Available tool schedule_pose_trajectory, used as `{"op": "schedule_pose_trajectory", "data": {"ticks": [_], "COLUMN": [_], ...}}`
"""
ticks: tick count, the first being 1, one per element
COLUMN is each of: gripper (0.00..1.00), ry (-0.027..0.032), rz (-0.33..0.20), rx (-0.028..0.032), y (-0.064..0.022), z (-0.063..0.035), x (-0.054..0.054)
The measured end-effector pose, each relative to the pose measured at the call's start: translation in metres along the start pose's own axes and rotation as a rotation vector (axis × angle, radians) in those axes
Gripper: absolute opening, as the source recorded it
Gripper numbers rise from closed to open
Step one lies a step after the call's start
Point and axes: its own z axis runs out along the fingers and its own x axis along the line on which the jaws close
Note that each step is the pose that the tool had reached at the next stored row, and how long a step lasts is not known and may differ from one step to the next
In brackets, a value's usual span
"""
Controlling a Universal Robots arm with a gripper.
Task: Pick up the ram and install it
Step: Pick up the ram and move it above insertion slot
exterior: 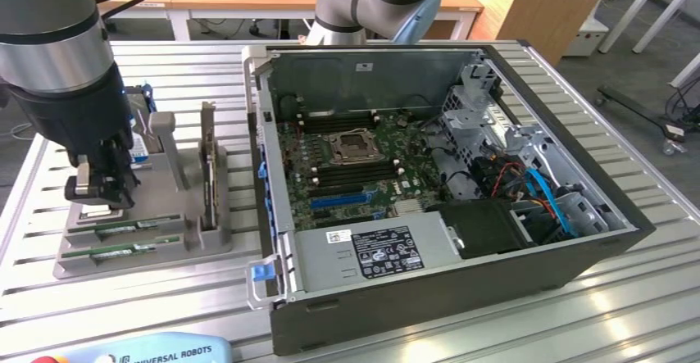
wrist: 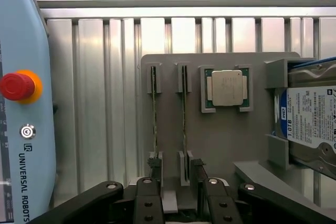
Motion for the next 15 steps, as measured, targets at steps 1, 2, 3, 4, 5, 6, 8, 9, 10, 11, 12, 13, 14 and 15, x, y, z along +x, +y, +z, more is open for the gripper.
{"op": "schedule_pose_trajectory", "data": {"ticks": [1, 2, 3, 4, 5, 6, 8, 9, 10, 11, 12, 13, 14, 15], "gripper": [0.36, 0.36, 0.36, 0.36, 0.36, 0.36, 0.36, 0.36, 0.36, 0.36, 0.36, 0.36, 0.36, 0.36], "ry": [0.0000, -0.0001, 0.0000, 0.0000, 0.0000, 0.0001, 0.0001, 0.0001, 0.0001, 0.0001, 0.0001, 0.0000, 0.0000, -0.0001], "rz": [0.000, 0.000, 0.000, 0.000, 0.000, 0.000, 0.000, 0.000, 0.000, 0.000, 0.000, 0.000, 0.000, 0.000], "rx": [0.0001, 0.0001, 0.0000, 0.0001, 0.0000, -0.0001, -0.0001, 0.0000, 0.0000, 0.0000, 0.0000, 0.0000, 0.0000, 0.0001], "y": [0.0000, -0.0001, -0.0001, -0.0001, -0.0002, -0.0002, -0.0002, -0.0002, -0.0002, -0.0003, -0.0002, -0.0002, -0.0003, -0.0003], "z": [0.0007, 0.0016, 0.0022, 0.0028, 0.0033, 0.0037, 0.0043, 0.0046, 0.0048, 0.0050, 0.0051, 0.0053, 0.0055, 0.0059], "x": [0.0000, 0.0000, 0.0001, 0.0001, 0.0001, 0.0001, 0.0001, 0.0001, 0.0001, 0.0001, 0.0001, 0.0001, 0.0001, 0.0001]}}
